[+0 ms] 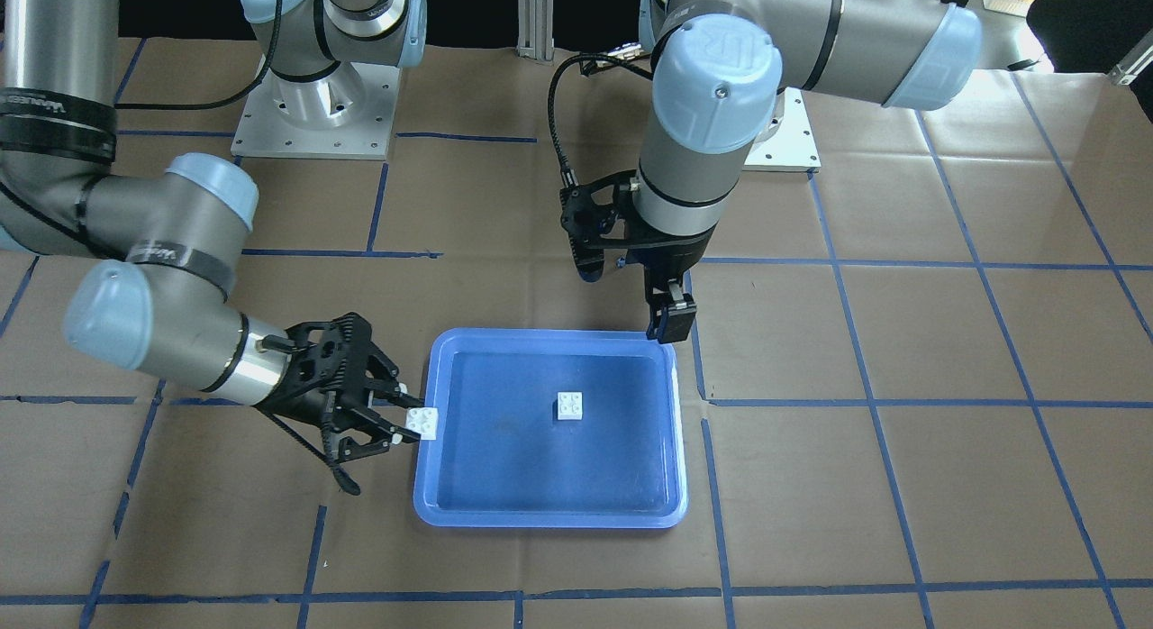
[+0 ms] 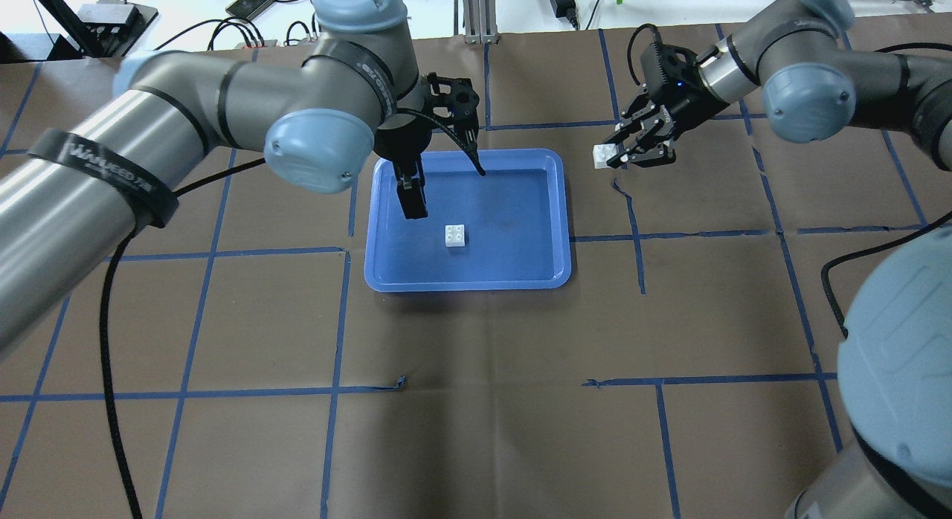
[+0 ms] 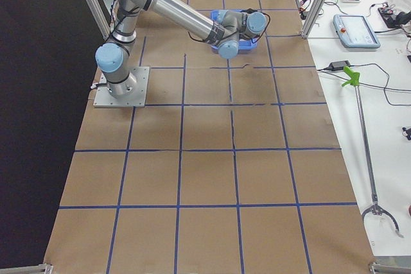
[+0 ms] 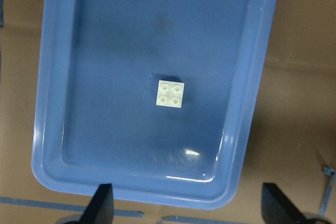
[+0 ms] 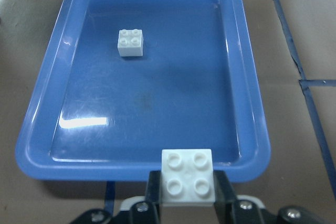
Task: Assemble white blocks and place on blue tray
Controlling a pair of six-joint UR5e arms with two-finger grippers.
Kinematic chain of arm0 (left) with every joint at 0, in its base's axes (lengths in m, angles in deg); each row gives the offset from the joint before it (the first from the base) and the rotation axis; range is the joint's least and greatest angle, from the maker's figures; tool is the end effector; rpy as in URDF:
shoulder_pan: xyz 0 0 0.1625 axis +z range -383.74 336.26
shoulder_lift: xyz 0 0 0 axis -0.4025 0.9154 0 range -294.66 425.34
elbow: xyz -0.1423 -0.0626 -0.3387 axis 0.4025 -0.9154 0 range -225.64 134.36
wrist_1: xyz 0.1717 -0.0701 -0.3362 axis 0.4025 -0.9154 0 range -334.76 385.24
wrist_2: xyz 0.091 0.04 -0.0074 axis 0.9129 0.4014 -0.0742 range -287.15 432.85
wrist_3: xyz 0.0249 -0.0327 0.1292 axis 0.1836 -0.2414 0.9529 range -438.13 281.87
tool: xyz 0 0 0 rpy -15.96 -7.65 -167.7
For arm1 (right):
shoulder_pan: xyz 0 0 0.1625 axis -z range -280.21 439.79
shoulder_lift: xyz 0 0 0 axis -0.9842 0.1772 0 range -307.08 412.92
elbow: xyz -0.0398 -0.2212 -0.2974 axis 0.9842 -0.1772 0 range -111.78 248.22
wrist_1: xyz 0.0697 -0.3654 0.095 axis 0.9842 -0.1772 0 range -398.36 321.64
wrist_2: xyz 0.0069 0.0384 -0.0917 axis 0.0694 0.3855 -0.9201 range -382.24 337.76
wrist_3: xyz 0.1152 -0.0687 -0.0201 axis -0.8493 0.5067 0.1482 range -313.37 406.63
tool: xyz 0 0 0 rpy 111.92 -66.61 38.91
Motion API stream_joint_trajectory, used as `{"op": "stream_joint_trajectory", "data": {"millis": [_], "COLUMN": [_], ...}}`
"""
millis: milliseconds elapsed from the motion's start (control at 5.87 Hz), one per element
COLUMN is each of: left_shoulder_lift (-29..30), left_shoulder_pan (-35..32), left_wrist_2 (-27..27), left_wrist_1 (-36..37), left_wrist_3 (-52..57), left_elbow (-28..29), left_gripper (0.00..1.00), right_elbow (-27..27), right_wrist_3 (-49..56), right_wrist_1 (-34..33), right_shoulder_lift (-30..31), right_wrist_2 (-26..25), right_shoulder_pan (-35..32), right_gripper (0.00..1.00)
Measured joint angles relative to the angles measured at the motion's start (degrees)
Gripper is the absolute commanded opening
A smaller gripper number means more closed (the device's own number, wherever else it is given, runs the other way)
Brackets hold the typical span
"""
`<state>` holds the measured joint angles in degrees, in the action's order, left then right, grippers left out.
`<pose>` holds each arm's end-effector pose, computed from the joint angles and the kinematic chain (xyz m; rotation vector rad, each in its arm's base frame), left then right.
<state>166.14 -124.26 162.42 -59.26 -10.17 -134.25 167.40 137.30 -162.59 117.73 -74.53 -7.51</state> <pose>-0.2262 -0.4821 0.3277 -1.9615 -2.4019 -0.0871 0.1899 -0.5648 0.1890 -1.8145 1.8814 -0.6472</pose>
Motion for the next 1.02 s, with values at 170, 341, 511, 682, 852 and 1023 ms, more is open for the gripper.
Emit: {"op": "stream_joint_trajectory", "data": {"millis": [170, 341, 511, 682, 852, 1023], "left_shoulder_lift": [-3.28, -5.42, -6.70, -7.58, -8.67, -10.00], "left_shoulder_pan": [2.73, 4.65, 6.11, 7.93, 9.35, 10.35], "left_wrist_2": [-0.04, 0.00, 0.19, 0.26, 0.26, 0.34], "left_wrist_1": [-4.07, -5.90, -6.45, -6.61, -6.44, -6.36], "left_wrist_3": [-0.05, -1.56, -6.11, -13.64, -23.33, -33.43], "left_elbow": [-0.30, -0.85, -1.11, -1.21, -1.36, -1.34], "left_gripper": [0.99, 0.99, 0.99, 0.99, 0.99, 0.99], "right_elbow": [3.60, 6.96, 9.25, 10.16, 10.39, 10.44], "right_wrist_3": [-8.79, -15.14, -18.21, -19.19, -19.53, -19.68], "right_wrist_1": [-10.26, -19.94, -27.18, -32.52, -35.64, -36.62], "right_shoulder_lift": [-0.20, -0.88, -2.51, -5.13, -7.03, -7.82], "right_wrist_2": [-0.02, -0.15, -0.20, -0.21, -0.25, -0.26], "right_shoulder_pan": [-3.97, -6.90, -8.47, -9.18, -9.68, -10.22], "right_gripper": [0.25, 0.25, 0.26, 0.26, 0.26, 0.26]}}
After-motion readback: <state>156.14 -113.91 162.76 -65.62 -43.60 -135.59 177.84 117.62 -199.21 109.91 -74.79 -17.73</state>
